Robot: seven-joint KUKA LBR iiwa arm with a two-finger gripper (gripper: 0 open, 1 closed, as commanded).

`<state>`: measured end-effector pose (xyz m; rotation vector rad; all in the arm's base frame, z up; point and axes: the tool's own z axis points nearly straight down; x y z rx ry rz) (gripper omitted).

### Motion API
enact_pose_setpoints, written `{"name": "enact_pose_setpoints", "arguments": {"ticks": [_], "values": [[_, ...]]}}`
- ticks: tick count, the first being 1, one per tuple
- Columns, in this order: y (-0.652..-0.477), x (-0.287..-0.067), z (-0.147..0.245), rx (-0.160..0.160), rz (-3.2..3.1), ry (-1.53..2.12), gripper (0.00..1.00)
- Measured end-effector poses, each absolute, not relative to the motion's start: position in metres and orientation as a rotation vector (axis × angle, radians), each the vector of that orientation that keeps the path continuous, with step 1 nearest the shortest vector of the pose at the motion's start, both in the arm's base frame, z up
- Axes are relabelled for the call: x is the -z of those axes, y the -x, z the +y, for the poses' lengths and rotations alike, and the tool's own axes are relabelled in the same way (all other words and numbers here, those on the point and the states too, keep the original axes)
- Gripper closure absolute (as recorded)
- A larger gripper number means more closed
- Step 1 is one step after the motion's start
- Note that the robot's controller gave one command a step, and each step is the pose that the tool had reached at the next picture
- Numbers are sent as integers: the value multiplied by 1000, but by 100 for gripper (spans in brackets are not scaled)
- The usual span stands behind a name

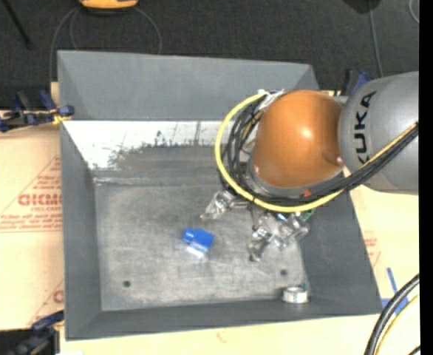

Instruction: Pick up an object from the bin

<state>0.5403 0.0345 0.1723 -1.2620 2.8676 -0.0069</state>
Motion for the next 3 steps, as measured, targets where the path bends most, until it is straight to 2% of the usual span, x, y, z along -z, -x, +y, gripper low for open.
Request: {"name": "enact_pose_setpoints", "arguments": {"ticks": [1,2,3], "values": [[-522,-72,101,-1,2886,1224,0],[-540,-74,-14,4,2819,1352,0],[-541,-76,-11,5,2818,1357,100]]}}
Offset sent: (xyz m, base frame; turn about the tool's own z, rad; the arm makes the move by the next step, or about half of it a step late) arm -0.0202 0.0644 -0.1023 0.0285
